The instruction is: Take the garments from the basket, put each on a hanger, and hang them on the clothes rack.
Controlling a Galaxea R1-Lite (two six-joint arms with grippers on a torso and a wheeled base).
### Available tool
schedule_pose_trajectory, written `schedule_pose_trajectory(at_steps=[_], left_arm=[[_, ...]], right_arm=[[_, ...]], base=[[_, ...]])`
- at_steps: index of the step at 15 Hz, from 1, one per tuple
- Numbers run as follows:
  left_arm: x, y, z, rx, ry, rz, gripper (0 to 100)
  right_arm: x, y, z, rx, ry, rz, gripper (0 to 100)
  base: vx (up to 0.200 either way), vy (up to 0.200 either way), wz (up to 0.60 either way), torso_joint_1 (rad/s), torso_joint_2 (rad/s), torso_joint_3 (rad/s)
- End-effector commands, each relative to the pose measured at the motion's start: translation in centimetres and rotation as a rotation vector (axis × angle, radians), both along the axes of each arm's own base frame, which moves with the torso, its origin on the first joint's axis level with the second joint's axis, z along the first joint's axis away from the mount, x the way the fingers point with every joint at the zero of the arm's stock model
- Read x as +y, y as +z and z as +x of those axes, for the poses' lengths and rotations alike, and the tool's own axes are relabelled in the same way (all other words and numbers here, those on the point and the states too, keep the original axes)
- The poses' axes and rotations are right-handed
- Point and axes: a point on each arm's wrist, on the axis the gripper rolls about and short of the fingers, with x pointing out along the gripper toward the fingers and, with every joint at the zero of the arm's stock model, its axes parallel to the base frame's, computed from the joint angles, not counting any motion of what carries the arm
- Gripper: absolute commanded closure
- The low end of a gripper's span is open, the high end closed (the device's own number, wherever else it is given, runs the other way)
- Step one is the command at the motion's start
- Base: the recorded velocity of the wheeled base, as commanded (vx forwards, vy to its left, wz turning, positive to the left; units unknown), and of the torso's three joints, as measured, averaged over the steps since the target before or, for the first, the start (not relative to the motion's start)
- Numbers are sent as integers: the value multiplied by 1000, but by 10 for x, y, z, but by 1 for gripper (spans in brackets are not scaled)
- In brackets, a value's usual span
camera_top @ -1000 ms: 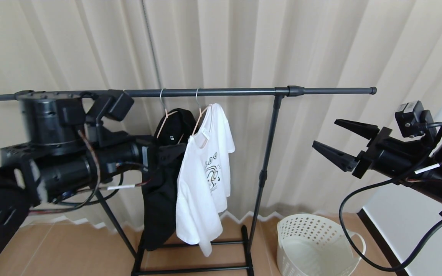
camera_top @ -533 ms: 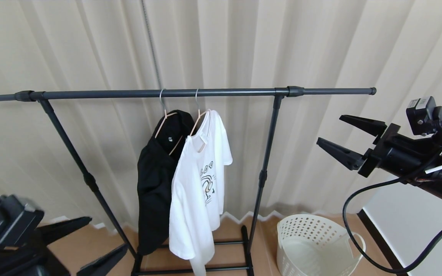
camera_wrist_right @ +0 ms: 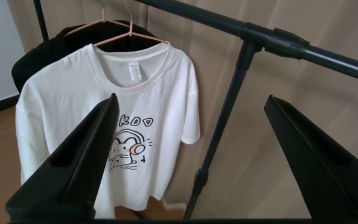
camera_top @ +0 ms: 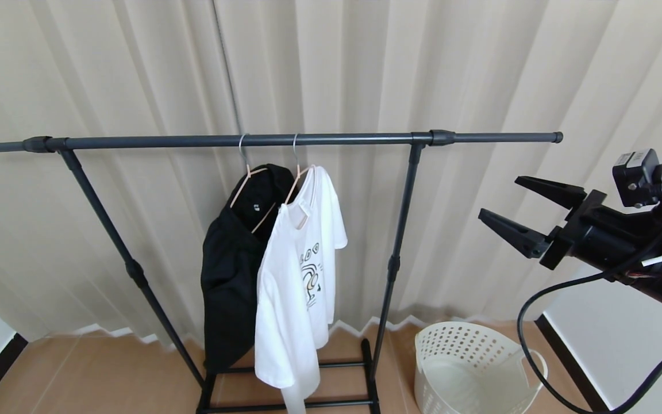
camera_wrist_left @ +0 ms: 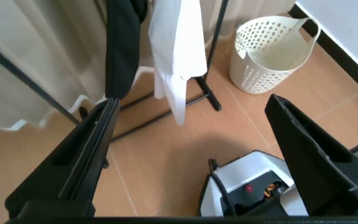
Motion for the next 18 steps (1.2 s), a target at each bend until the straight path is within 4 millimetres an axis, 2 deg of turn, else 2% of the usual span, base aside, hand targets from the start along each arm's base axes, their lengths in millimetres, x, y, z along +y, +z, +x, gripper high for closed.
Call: schedule_pose_trajectory(at_steps=[1, 3, 4, 7, 8, 10, 12, 16, 17, 18], left_arm=[[4, -5, -19, -198, 130, -35, 0], [5, -5, -19, -198, 222, -51, 0], [6, -5, -19, -194, 247, -68, 0], [5, -5, -19, -196, 294, -65, 0], [3, -5, -21, -215, 398, -51, 0], [3, -5, -21, -224, 411, -54, 0], [3, -6, -27, -297, 309, -117, 0], [3, -6, -27, -301, 301, -87, 0], [3, -6, -27, -300, 307, -107, 0], [3, -6, -27, -299, 312, -115, 0]], right_arm=[[-2, 7, -10, -25, -4, 3, 0], [-2, 8, -14, -29, -13, 4, 0], [-3, 3, -18, -10, -27, 1, 0], [-14, 0, -21, 2, -71, 1, 0], [-17, 1, -21, -4, -80, 1, 0], [-17, 1, -21, -5, -80, 3, 0], [-18, 6, -32, -26, -86, 3, 0], [-30, 1, -57, -13, -157, 4, 0], [-34, -12, -75, 31, -252, 6, 0], [-35, -17, -81, 46, -295, 8, 0]], base=[[0, 0, 0, 0, 0, 0], [0, 0, 0, 0, 0, 0], [0, 0, 0, 0, 0, 0], [0, 0, 0, 0, 0, 0], [0, 0, 0, 0, 0, 0], [0, 0, 0, 0, 0, 0], [0, 0, 0, 0, 0, 0], [0, 0, 0, 0, 0, 0], [0, 0, 0, 0, 0, 0], [0, 0, 0, 0, 0, 0]])
